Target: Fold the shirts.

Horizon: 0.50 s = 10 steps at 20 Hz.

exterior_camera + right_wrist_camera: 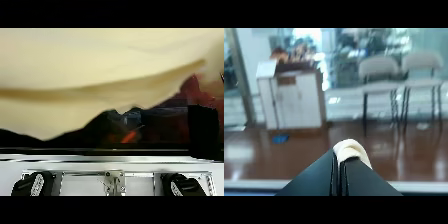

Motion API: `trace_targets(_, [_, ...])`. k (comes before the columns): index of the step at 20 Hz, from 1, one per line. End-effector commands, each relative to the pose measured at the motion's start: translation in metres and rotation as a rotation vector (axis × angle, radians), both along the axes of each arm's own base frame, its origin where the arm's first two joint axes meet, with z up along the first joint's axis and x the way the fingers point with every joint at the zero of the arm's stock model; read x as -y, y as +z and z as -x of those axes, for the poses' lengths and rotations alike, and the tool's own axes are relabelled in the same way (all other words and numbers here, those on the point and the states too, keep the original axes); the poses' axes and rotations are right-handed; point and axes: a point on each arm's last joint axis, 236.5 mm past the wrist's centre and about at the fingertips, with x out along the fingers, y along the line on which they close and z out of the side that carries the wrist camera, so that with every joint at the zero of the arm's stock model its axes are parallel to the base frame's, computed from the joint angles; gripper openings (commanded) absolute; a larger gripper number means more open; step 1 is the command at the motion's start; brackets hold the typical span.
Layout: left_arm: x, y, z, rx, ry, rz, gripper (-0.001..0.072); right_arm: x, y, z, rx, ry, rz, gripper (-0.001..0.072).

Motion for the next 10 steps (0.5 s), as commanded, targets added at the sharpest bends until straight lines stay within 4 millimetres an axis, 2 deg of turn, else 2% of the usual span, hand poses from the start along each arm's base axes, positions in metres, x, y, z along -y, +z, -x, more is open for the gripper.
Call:
trace_targets(1, [-0.001, -0.045, -0.004, -0.196, 0.015, -0.028, 0.0031, 0.017, 0.023, 0.048, 0.105, -0.067, 0.027, 0.0059])
trace_targets(3, [-0.005, -0.08, -0.016, -0.33, 0.002, 0.0, 0.003, 0.017, 0.015, 0.046, 0.072, -0.067, 0.032, 0.0059])
trace_targets(5, [-0.01, -0.118, -0.033, -0.47, -0.018, 0.074, 0.003, 0.015, -0.007, 0.024, -0.026, -0.065, 0.047, 0.0059])
trace_targets(7, [-0.02, -0.158, -0.054, -0.578, -0.022, 0.131, 0.003, 0.01, -0.05, -0.016, -0.208, -0.057, 0.071, 0.0059])
trace_targets(10, [-0.045, -0.228, -0.099, -0.719, 0.009, 0.259, 0.0031, 0.002, -0.138, -0.095, -0.528, -0.05, 0.103, 0.0059])
